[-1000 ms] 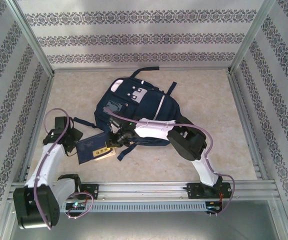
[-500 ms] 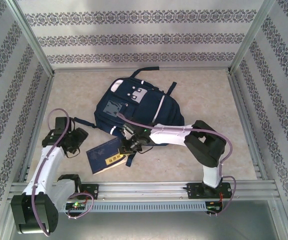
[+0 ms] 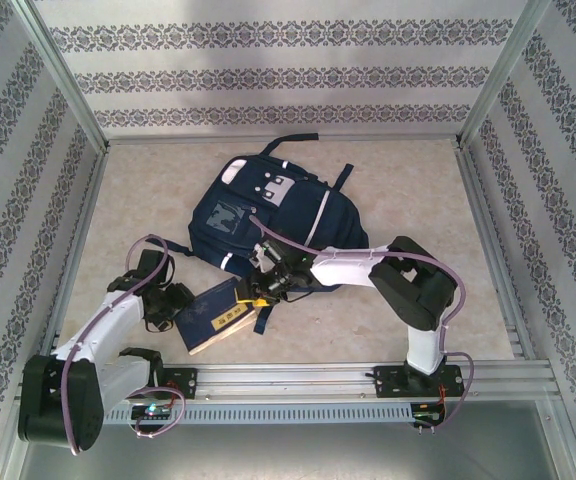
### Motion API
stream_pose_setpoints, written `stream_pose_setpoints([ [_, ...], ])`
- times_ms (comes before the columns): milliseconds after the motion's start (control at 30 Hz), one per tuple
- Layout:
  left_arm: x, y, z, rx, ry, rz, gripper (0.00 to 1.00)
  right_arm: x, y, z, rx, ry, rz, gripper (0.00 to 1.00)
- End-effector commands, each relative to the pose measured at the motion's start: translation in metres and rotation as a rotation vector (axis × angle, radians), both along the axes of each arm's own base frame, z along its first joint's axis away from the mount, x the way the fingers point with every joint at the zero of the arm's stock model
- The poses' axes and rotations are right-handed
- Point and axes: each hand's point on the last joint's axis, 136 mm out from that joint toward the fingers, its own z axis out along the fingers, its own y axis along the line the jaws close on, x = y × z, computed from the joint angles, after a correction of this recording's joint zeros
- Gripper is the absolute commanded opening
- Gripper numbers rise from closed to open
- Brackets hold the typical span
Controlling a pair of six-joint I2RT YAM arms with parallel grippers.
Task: Pack the student bag
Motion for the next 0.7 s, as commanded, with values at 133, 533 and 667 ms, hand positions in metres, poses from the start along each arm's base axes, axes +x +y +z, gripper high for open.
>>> stream_pose_setpoints([
  [133,0.001,-0.007,-0.012,-0.018,-0.012,-0.037,0.63,0.001,0.017,0.022,0.141,0.071,0.002,0.45],
  [533,0.007,-0.010,0.011,-0.033,-0.060,-0.040,0.62,0.006,0.009,-0.025,0.007,0.093,-0.047,0.17],
  [667,0.016,-0.006,0.046,-0.006,-0.119,-0.049,0.65,0.002,0.008,-0.004,0.024,0.048,-0.045,0.07],
])
